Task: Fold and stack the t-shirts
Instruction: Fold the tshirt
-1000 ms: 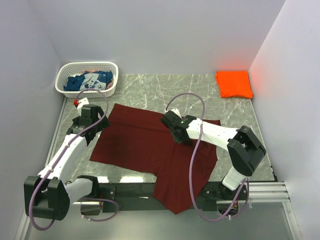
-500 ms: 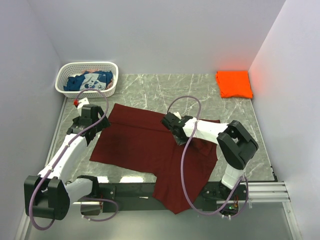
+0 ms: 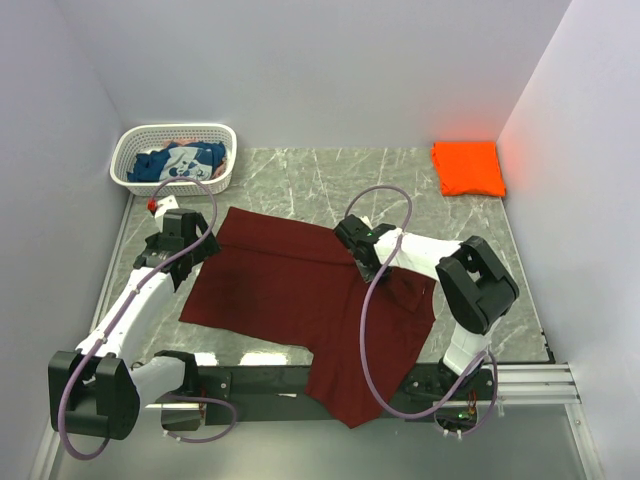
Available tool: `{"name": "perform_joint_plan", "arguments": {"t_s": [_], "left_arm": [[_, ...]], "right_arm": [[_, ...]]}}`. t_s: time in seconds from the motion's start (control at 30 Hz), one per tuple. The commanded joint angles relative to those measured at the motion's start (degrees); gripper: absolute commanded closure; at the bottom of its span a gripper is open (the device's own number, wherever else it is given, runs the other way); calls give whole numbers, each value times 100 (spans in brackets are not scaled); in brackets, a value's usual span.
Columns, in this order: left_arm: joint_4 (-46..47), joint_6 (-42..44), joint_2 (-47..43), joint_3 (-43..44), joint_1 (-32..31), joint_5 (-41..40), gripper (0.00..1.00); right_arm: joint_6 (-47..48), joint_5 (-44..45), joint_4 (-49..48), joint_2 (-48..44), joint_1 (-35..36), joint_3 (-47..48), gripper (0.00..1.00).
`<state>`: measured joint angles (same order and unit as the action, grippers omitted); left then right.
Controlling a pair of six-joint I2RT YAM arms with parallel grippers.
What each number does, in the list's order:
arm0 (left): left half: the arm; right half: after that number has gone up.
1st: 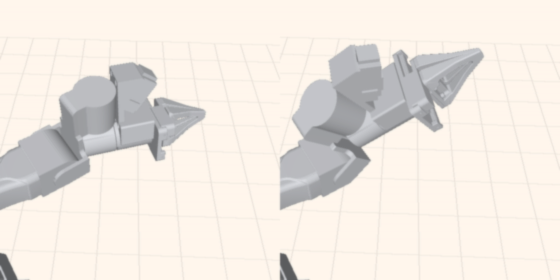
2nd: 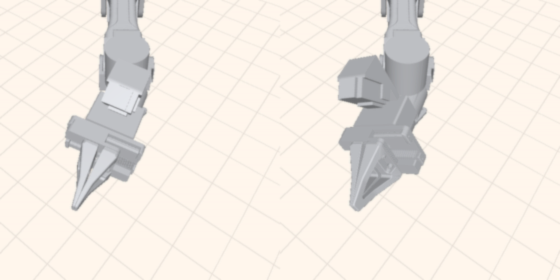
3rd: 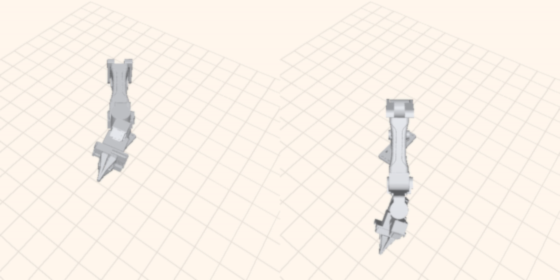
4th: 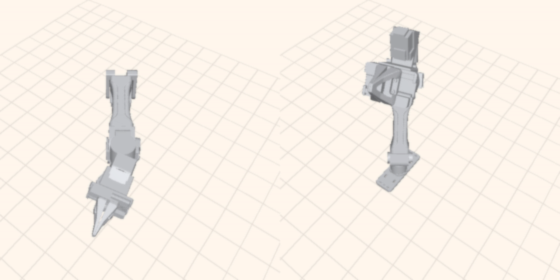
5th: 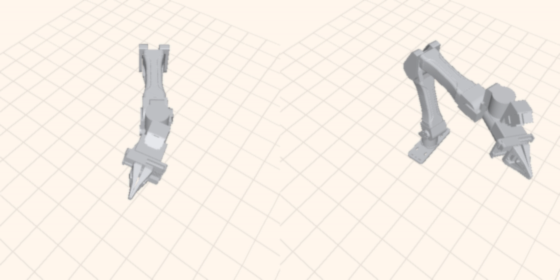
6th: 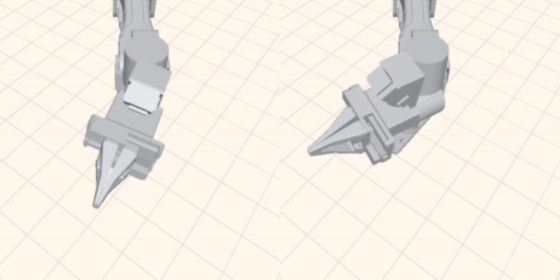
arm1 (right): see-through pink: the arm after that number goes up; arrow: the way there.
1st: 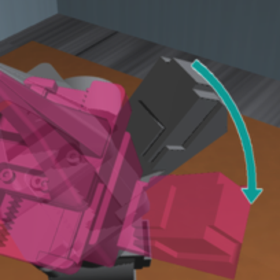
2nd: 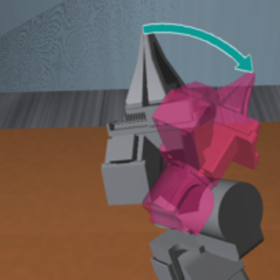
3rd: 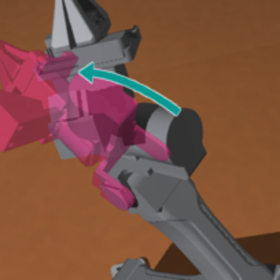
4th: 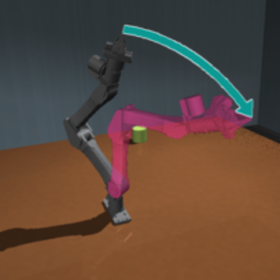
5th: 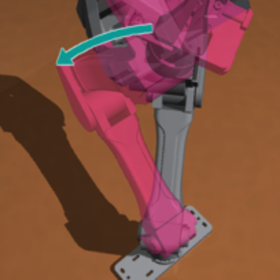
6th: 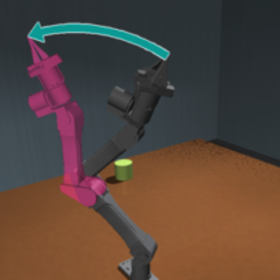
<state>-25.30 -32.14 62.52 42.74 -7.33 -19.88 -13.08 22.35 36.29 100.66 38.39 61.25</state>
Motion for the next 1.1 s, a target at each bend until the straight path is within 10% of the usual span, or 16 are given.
{"name": "perform_joint_plan", "arguments": {"t_s": [0.0, 0.53, 1.07], "left_arm": [[113, 94, 14, 200, -14, -86, 10], [113, 112, 50, 200, -14, -51, 10], [104, 120, 76, 200, -14, -7, 10]], "right_arm": [[122, 41, -175, 94, -7, 88, 63], [209, -397, 290, -459, -7, 115, 91], [96, -2339, 967, -399, -7, 370, 89]]}}
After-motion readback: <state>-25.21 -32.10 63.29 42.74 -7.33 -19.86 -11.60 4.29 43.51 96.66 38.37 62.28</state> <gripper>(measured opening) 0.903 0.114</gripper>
